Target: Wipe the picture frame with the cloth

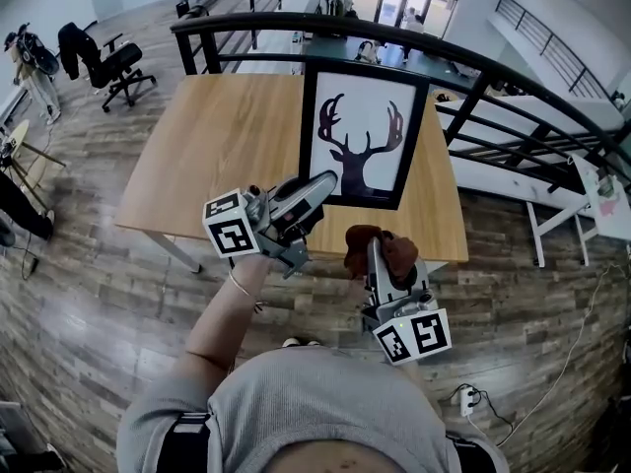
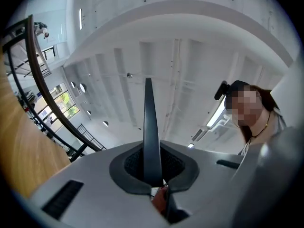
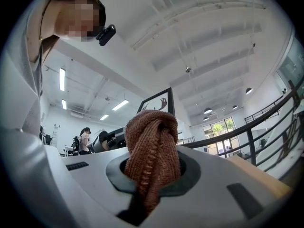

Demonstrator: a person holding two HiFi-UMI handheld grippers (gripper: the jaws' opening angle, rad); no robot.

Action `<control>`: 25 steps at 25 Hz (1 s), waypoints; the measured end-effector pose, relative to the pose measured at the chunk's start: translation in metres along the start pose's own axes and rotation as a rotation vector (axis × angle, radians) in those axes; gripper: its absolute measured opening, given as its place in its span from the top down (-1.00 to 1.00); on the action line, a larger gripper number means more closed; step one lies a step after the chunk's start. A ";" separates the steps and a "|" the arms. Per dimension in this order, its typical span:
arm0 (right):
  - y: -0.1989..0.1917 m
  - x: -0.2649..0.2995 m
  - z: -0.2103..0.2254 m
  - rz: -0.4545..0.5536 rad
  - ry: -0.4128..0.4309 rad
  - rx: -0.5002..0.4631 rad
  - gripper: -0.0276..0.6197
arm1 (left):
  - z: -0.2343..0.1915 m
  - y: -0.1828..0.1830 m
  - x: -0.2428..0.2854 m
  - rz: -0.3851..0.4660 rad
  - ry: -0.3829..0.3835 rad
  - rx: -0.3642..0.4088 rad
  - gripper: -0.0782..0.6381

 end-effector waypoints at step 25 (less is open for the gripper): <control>0.210 0.088 -0.057 0.366 0.206 -0.586 0.77 | 0.049 -0.017 -0.009 -0.001 -0.020 0.060 0.73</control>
Point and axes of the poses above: the fingertips, and each gripper's own axes: x forward along the fingers, z to its right, y out of its top, the point moved 9 cm from there along -x, backward along the fingers, and after that the axes turned 6 degrees about y, right-handed, at the moved point
